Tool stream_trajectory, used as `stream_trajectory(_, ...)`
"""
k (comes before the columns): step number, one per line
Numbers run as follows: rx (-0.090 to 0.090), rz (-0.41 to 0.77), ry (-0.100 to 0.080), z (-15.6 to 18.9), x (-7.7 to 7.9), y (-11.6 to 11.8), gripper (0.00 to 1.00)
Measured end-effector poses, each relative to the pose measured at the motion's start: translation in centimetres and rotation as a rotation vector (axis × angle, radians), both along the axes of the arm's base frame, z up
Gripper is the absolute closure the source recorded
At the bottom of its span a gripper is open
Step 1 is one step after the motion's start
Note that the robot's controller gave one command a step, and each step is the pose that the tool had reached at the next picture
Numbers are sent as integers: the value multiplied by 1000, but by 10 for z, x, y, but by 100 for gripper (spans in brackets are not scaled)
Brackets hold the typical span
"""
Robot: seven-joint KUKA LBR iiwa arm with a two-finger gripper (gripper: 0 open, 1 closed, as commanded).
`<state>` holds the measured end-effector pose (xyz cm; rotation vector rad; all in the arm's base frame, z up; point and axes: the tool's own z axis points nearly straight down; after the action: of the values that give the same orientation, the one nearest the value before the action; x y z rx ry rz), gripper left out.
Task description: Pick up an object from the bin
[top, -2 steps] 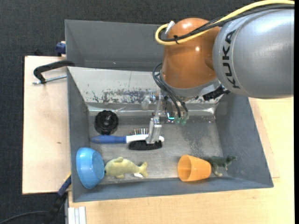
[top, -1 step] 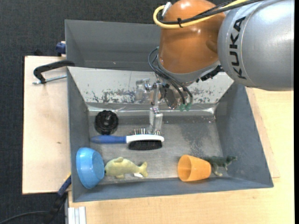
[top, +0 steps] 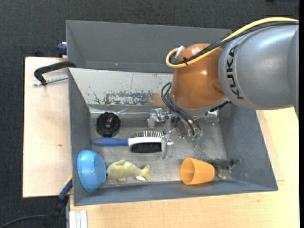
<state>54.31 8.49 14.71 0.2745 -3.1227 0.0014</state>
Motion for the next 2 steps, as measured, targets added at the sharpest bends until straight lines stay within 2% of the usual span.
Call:
stream_trajectory(1,3,11,-1,-78,2,10,0)
stream_trajectory(2,2,7,-9,-74,4,9,100)
